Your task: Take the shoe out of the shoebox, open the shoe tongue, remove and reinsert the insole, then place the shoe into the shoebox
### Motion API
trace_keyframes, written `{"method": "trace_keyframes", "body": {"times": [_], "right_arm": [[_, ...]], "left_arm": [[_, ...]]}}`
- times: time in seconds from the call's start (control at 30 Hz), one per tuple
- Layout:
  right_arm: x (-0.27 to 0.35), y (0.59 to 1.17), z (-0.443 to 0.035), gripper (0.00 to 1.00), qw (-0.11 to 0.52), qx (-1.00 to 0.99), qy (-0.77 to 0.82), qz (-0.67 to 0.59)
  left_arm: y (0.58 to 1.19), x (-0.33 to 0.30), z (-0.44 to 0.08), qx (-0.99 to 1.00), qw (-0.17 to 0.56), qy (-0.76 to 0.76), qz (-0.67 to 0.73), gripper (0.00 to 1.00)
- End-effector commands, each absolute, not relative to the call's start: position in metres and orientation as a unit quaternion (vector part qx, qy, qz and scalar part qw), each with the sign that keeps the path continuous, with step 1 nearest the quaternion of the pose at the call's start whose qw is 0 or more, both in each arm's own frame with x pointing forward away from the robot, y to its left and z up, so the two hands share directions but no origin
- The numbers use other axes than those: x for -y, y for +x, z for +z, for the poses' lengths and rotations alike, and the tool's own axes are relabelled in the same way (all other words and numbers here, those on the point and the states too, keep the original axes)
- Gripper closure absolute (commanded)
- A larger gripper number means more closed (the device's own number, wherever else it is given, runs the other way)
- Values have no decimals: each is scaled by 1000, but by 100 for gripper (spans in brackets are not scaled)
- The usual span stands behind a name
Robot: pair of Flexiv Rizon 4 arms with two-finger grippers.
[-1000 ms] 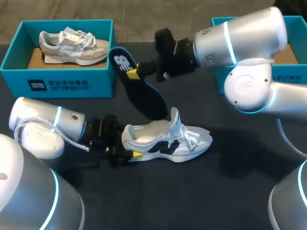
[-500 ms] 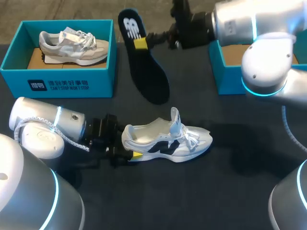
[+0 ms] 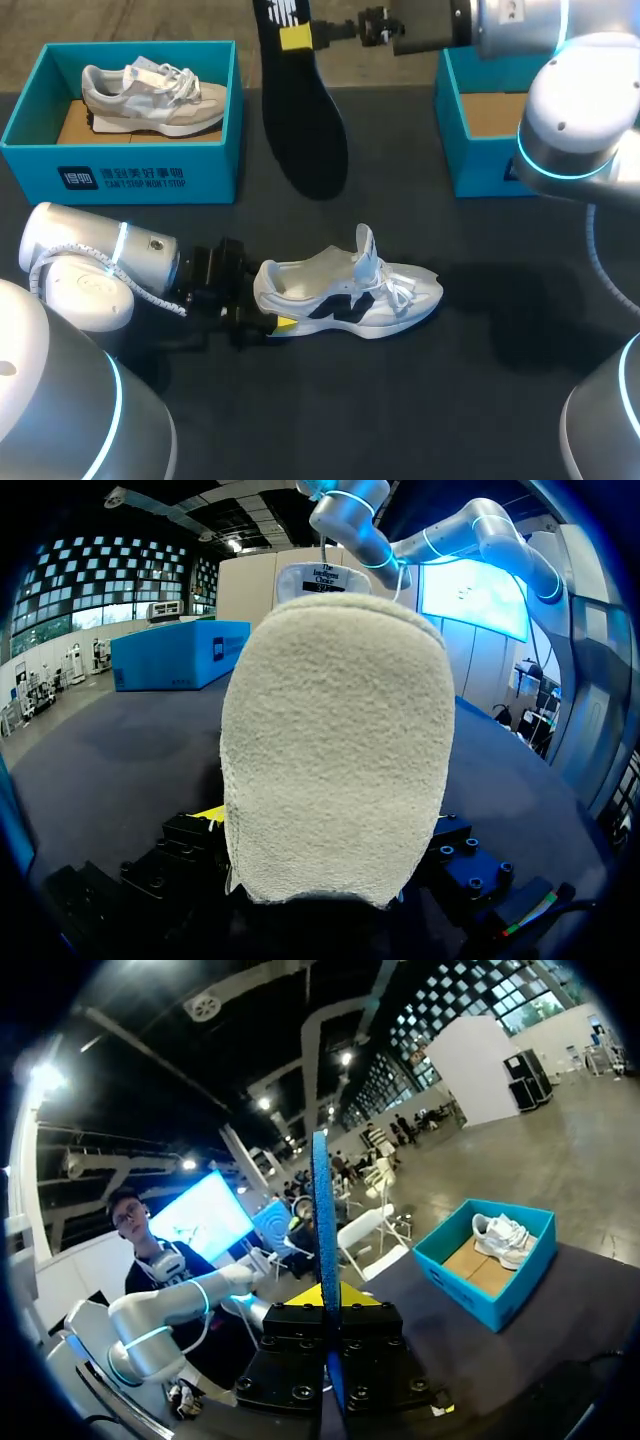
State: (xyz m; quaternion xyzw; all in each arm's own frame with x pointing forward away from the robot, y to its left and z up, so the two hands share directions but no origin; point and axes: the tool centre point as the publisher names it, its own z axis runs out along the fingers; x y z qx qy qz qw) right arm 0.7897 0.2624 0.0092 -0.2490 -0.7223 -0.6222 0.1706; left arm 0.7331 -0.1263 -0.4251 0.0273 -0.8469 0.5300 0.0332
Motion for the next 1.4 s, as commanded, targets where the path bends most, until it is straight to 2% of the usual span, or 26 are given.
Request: {"method": "trace_keyframes", "body": {"times": [0.03, 0.8, 0.97, 1.4], "right_arm": [[-261, 784, 20, 100, 176, 731, -252, -609], [-257, 771, 22, 100, 178, 729, -255, -609], [-238, 758, 20, 100, 192, 738, -257, -593], [-199, 716, 28, 100, 181, 728, -291, -593]], "left_arm": [[734, 127, -429, 848, 34, 27, 528, 100], [734, 127, -429, 848, 34, 27, 528, 100], [734, 127, -429, 848, 34, 27, 528, 100], [734, 127, -429, 848, 34, 27, 528, 100]]}}
